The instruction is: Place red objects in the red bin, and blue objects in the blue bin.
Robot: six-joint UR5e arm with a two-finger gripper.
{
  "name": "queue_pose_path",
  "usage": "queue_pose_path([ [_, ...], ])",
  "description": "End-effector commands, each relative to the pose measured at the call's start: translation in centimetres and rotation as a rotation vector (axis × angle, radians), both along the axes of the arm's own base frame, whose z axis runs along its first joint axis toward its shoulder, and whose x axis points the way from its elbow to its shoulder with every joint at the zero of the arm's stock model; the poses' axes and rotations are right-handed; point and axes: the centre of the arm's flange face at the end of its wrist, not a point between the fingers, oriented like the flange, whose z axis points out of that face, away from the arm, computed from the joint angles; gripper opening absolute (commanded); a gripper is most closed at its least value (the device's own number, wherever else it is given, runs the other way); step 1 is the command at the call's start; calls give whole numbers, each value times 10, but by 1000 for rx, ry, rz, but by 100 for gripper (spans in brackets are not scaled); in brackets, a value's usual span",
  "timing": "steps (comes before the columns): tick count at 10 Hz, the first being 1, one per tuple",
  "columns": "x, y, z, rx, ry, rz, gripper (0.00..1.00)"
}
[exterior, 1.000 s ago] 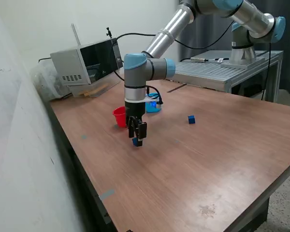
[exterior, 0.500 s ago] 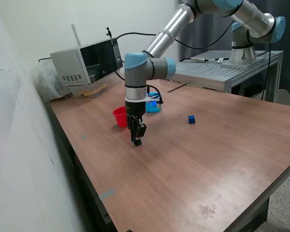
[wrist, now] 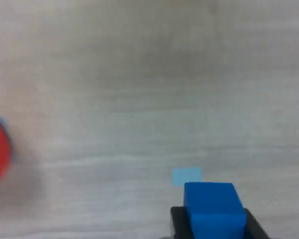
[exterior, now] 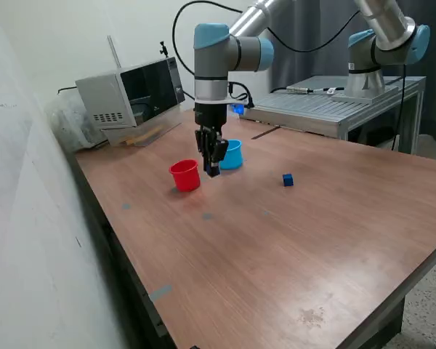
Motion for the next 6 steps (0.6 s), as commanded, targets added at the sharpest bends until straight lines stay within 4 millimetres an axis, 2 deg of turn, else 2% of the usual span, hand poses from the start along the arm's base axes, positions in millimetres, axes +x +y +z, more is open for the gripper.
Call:
queue_pose_path([
  [1, 51, 13, 47, 29, -54, -19, 0],
  [2, 67, 15, 54, 35, -72, -22, 0],
  [3, 78, 34, 58, 40, -104, -37, 0],
  [5, 100, 105, 41, 76, -181, -120, 0],
  [6, 106, 131, 33, 85, -203, -148, 0],
])
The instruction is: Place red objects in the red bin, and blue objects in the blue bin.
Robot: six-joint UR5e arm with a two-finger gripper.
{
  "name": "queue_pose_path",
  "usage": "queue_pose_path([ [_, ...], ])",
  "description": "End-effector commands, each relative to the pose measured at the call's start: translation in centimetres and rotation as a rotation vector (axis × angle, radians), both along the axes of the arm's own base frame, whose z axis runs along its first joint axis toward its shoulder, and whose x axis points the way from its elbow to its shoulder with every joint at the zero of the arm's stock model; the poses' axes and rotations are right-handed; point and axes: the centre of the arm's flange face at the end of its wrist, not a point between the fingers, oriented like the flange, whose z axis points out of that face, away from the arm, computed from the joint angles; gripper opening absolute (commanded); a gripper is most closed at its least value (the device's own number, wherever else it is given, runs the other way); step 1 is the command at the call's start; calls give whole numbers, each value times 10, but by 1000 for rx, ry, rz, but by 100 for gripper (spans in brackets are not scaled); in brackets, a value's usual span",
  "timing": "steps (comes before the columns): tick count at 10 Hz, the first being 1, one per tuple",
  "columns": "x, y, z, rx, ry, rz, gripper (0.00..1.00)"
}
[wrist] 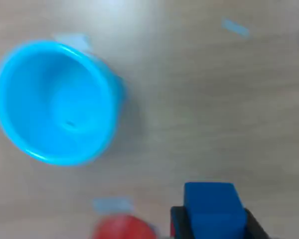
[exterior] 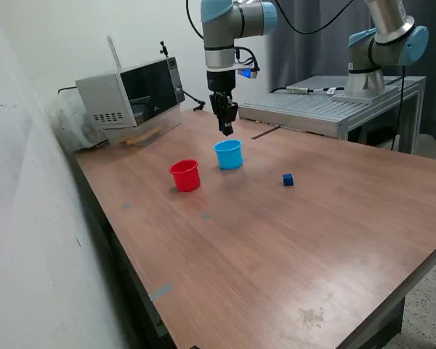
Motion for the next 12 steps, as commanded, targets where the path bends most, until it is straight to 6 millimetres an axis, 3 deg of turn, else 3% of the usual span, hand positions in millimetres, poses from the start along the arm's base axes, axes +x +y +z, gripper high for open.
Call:
queue_pose_path([
  [1, 18, 69, -15, 26, -61, -78, 0],
  [3, 28, 88, -25, 19, -112, -83, 0],
  [7, 35, 87, -41, 11, -147, -72, 0],
  [8, 34, 87, -39, 12, -141, -72, 100],
  [12, 31, 86, -39, 15, -131, -68, 100],
])
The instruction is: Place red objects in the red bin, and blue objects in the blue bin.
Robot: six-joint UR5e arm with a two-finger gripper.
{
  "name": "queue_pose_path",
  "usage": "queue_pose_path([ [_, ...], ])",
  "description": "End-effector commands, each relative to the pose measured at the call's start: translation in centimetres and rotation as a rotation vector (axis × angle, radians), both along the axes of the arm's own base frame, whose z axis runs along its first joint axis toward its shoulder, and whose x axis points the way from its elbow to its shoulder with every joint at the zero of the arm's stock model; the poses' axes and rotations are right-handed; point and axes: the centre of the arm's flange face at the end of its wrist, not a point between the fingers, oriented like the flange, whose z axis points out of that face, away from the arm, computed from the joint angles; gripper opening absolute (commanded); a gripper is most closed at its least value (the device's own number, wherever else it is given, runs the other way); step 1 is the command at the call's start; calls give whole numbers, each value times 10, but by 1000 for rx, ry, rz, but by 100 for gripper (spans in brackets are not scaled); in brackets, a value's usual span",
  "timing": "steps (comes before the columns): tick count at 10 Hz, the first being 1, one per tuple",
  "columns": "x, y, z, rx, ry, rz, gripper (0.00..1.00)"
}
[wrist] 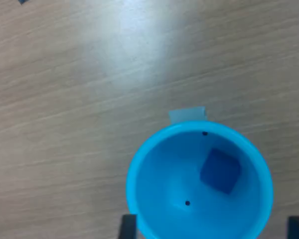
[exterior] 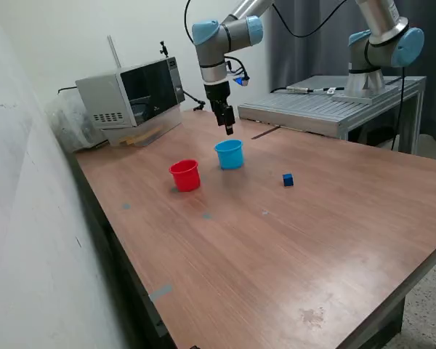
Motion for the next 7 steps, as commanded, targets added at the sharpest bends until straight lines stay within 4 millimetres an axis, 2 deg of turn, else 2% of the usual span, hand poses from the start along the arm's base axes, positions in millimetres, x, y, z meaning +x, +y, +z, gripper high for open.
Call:
queue_pose_path([
  [1, 0, -8, 1, 2, -1, 13, 100],
  [3, 4, -80, 10, -5, 5, 122, 100],
  [7, 27, -191, 11, -35, -12, 289, 100],
])
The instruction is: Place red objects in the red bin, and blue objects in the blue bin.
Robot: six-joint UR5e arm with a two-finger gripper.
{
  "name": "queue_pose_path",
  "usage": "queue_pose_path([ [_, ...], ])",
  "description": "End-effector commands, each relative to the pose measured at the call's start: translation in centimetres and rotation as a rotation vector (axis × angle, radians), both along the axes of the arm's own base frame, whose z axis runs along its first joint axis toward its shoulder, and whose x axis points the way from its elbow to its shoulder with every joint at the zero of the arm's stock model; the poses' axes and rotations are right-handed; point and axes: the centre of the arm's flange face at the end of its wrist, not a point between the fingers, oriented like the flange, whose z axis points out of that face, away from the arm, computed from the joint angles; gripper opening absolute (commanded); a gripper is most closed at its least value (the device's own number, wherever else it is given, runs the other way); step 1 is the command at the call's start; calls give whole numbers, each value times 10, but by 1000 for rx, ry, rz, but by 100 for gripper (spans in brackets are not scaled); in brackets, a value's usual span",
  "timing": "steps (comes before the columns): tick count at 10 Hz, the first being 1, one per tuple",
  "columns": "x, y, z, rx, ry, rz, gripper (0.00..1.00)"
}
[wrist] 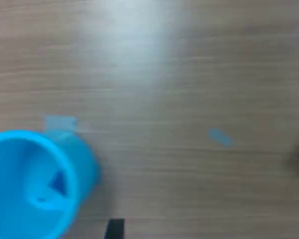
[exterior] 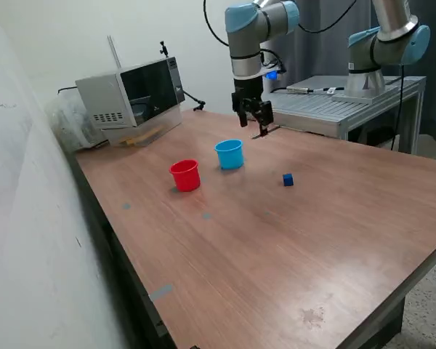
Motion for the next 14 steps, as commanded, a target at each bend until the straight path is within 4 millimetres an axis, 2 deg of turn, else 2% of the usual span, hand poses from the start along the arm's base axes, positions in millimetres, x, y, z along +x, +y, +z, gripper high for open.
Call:
queue_pose_path([
  [1, 15, -62, -1, -53, -6, 87, 100],
  [2, 16, -70, 2, -83, 13, 48, 100],
  [4, 10, -72, -4, -126, 66, -199, 100],
  [6, 1, -69, -33, -142, 51, -330, 100],
  [10, -5, -63, -95, -135, -32, -377, 100],
  [11, -8, -52, -106, -132, -47, -411, 100],
  [12, -6, -50, -121, -128, -70, -417, 100],
  [14, -5, -55, -123, -141, -76, -413, 100],
])
